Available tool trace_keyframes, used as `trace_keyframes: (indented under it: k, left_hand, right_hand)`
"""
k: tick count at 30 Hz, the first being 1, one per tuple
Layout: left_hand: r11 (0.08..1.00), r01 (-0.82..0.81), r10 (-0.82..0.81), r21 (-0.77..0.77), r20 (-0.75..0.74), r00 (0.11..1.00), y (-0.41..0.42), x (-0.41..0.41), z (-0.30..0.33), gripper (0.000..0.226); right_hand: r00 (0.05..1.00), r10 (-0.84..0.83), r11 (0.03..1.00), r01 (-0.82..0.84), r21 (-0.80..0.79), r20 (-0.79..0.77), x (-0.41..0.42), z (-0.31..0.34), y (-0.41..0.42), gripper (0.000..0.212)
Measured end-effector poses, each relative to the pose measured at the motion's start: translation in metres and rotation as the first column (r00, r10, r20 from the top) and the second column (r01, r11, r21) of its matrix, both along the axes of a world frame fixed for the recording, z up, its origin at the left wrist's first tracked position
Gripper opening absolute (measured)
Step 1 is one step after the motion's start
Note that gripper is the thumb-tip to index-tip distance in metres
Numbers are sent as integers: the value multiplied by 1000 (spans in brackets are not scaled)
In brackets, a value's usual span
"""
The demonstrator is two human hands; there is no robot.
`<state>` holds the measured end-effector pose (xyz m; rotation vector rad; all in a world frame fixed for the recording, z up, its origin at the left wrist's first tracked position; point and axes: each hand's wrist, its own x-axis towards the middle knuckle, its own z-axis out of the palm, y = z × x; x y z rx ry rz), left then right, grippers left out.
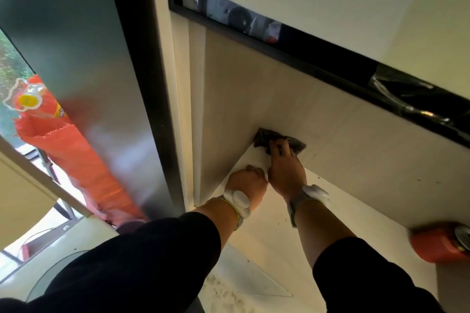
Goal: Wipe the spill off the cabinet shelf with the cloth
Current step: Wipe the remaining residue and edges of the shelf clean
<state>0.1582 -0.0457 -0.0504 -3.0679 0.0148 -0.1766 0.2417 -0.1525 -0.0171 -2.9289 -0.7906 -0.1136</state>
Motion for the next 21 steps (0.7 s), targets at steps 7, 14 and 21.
trace_keyframes:
  k: [7,14,21]
  left_hand:
    - [1000,-4,5,19,-87,996,-2,8,-7,42]
    - [993,109,-104,48,-104,989,2,12,-9,41]
    - [994,106,-105,2,-132,986,3,16,-14,41]
  right_hand:
    - [980,-187,982,185,-27,-68,-18,11,-61,65]
    - [780,-611,791,603,-98,-134,-40,9,-156,49]
    - [684,-646,712,700,57,-340,-36,-3,-144,53]
